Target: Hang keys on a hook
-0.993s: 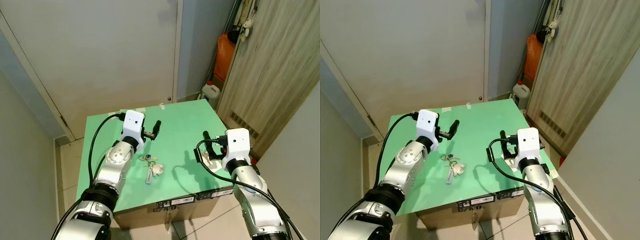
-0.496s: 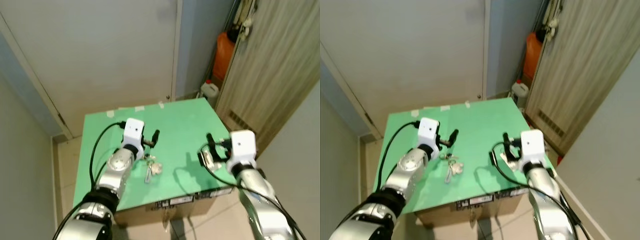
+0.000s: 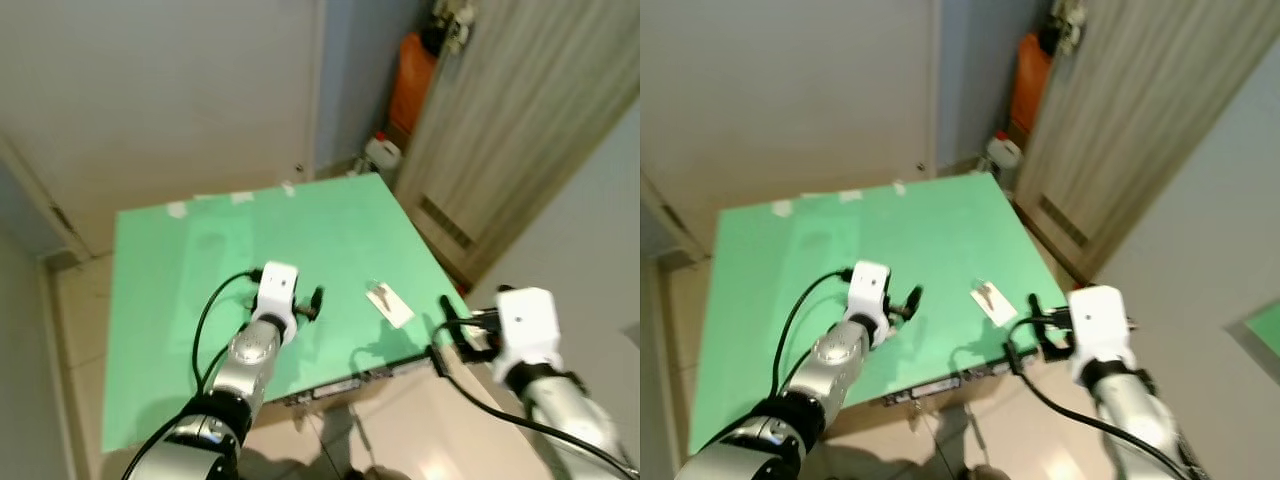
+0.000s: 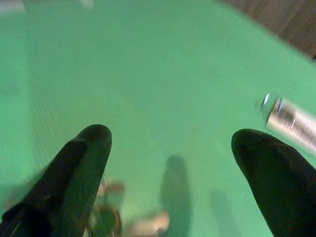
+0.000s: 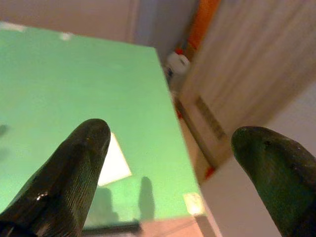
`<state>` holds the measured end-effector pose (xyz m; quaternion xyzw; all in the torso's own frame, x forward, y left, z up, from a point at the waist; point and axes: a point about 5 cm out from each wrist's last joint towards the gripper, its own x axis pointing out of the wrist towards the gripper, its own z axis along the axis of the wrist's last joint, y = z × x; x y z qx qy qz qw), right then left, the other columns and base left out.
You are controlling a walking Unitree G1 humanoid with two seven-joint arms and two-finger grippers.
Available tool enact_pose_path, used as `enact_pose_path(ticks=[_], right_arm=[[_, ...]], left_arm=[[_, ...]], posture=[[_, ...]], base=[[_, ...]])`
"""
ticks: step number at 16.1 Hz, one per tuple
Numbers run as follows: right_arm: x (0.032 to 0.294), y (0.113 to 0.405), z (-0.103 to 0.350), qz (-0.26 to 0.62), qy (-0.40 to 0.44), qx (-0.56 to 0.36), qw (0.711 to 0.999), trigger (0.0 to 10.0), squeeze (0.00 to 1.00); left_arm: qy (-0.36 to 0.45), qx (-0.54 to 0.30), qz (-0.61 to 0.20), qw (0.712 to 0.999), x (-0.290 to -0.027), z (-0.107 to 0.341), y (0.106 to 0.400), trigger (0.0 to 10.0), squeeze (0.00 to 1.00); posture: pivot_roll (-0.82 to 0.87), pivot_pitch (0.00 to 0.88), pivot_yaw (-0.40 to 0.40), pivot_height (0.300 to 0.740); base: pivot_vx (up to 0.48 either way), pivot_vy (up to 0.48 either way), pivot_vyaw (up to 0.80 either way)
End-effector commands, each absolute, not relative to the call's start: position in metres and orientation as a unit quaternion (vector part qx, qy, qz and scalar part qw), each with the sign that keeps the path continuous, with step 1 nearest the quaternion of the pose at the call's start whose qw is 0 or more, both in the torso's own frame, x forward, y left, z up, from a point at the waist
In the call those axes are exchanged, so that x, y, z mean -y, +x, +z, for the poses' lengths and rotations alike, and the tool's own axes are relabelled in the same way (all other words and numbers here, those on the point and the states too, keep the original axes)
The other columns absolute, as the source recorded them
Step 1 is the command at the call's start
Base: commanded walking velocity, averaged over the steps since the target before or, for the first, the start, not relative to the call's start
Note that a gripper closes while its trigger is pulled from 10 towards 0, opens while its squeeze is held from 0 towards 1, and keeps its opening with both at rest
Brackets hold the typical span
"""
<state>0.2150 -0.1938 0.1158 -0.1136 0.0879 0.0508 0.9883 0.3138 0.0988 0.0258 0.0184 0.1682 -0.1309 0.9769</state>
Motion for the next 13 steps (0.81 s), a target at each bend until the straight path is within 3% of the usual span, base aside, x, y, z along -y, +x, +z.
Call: enact_pose_path(ticks=[1, 4, 8, 13], right_arm=[[0.203, 0.209, 0.118, 0.043, -0.119, -0.101, 0.987, 10.0, 0.00], [0.208, 0.206, 0.117, 0.040, -0.121, -0.115, 0.985, 10.0, 0.00], [0.196, 0.208, 0.117, 0.056, -0.107, -0.121, 0.985, 10.0, 0.00], [0.201, 0.207, 0.119, 0.061, -0.115, -0.131, 0.983, 10.0, 0.00]], left_arm=[[0.028, -0.182, -0.124, 0.975, -0.097, 0.016, 0.305, 10.0, 0.00], [0.075, -0.157, -0.120, 0.977, -0.095, 0.016, 0.301, 10.0, 0.00], [0.088, -0.159, -0.113, 0.977, -0.093, 0.010, 0.295, 10.0, 0.00], [0.049, -0.195, -0.070, 0.977, -0.102, 0.002, 0.292, 10.0, 0.00]], posture=[[-0.38, 0.206, -0.081, 0.740], [-0.36, 0.204, -0.083, 0.740], [-0.35, 0.207, -0.103, 0.740], [-0.35, 0.206, -0.128, 0.740]], base=[[0.000, 0.000, 0.00], [0.000, 0.000, 0.00], [0.000, 0.000, 0.00], [0.000, 0.000, 0.00]])
